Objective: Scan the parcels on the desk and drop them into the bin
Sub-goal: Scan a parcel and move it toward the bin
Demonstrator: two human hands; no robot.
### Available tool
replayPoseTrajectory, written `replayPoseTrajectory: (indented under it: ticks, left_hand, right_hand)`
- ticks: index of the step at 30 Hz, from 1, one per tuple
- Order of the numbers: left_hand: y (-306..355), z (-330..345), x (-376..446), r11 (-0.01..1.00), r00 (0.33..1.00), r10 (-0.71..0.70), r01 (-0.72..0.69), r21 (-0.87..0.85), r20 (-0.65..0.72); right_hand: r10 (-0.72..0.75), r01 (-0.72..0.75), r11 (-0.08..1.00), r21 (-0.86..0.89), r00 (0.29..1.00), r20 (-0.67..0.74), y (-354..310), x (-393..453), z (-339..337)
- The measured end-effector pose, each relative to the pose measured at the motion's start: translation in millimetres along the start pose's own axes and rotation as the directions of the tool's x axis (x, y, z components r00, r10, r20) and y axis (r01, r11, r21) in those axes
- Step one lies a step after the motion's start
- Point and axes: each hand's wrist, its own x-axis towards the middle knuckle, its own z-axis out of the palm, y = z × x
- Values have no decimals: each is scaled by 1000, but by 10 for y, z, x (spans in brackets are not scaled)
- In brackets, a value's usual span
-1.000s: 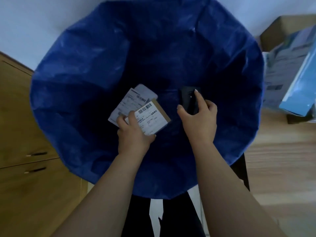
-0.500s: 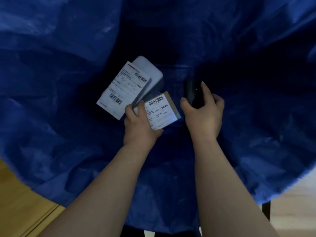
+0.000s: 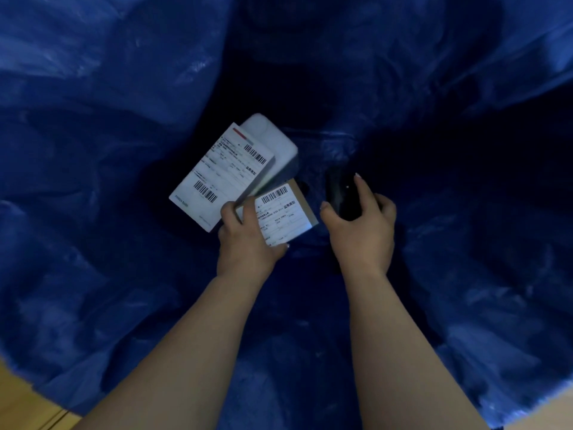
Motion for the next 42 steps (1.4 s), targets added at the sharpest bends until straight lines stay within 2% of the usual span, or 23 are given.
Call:
replayPoseTrajectory:
  ticks: [10,14,20,25,30,37,42]
  left_hand:
    - [70,-68,-98,998,998,-44,45,33,-36]
    - [232,-295,-413,999,994,-46,47,4,-99]
    - [527,-740,-1005,998,967,46,-34,50,-249]
    - [727,-1155,-1560,989,929,144,-122,83,-341]
    - [904,-1330,-2138,953,869,301,-267,141,-393]
    - [1131,-1199,-2946,873,789,487,-447,194,-373]
    - [1661,-851,-3512,777,706,629,-588,227,-326]
  right_hand:
    - [-53,51,998,44,996,65,-26,-61,-98]
    - [-146,142,987,68,987,61,-172,-225,-380]
    - [-258,257,965,58,966,13,-451,-640,-920]
    - [-328,336,936,108,941,-83,-615,-1169,-1418]
    - [-356,395,907,146,904,-237,-545,-1737,-1936]
    - [-267,378,898,226,875,-403,65,-2499,-2728]
    - [-164,325,913,248,847,-505,633,-2828,-3333]
